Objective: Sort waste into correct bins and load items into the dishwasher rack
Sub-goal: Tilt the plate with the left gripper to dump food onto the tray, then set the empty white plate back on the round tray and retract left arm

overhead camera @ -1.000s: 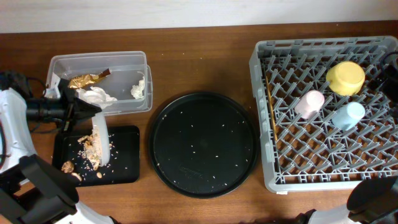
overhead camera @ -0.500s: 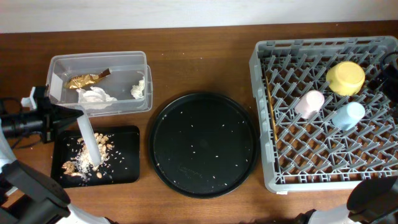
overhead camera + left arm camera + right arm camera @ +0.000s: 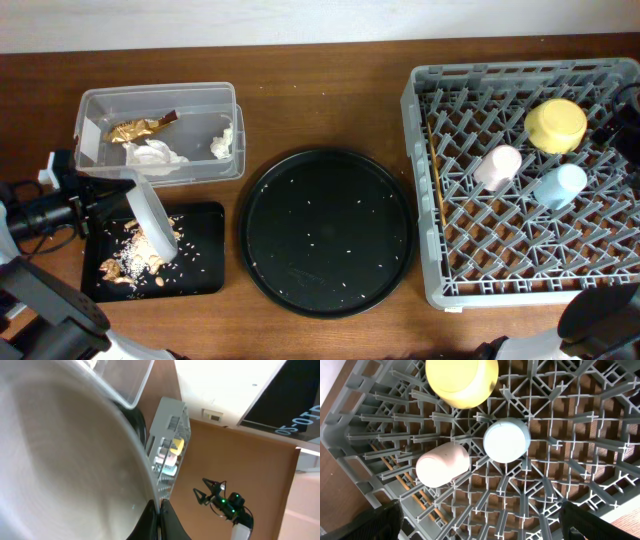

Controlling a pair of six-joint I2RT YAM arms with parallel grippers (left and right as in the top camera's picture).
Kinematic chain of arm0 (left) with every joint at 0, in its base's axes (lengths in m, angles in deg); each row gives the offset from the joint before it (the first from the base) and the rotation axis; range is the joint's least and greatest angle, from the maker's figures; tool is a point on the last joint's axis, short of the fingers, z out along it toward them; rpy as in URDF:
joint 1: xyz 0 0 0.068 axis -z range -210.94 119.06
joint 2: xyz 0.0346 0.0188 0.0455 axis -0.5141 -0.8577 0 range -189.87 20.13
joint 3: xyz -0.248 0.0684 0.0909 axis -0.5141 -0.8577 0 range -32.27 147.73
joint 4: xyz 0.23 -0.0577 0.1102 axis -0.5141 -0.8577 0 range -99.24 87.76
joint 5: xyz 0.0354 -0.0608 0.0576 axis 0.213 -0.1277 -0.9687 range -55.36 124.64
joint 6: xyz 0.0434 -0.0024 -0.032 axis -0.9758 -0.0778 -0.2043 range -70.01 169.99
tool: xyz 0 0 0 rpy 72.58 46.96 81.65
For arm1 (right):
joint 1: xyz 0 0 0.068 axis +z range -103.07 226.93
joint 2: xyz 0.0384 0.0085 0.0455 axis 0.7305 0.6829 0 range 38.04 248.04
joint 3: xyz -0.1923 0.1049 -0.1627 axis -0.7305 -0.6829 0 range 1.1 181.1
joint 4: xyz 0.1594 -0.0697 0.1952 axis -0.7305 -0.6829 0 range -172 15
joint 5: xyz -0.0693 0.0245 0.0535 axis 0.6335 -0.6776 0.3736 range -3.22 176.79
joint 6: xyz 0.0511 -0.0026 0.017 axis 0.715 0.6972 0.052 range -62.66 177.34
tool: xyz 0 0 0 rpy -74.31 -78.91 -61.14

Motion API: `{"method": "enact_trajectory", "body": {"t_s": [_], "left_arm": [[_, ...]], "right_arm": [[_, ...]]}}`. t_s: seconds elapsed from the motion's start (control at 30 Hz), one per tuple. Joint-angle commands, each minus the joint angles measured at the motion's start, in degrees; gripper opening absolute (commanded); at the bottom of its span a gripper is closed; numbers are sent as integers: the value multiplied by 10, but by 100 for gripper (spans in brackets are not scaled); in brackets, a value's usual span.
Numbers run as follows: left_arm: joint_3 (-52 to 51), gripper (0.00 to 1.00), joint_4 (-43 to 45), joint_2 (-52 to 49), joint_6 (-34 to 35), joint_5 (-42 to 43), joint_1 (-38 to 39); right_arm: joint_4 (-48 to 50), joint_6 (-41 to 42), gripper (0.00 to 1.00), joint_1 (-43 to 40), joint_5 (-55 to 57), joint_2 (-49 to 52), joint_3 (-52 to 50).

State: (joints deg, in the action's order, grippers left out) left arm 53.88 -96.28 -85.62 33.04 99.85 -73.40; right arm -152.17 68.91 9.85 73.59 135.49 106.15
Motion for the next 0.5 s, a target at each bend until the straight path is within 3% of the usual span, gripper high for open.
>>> {"method": "enact_trajectory", "body": {"t_s": [0.0,0.47], "left_arm": [[-18,1,-24,28,-21,26,-3],[-24,1,-27,59,-7,30,4]], "right_arm": [[0,-2,99,3,-1,-4,8],[0,-1,98,3,-1,-4,8]]}}
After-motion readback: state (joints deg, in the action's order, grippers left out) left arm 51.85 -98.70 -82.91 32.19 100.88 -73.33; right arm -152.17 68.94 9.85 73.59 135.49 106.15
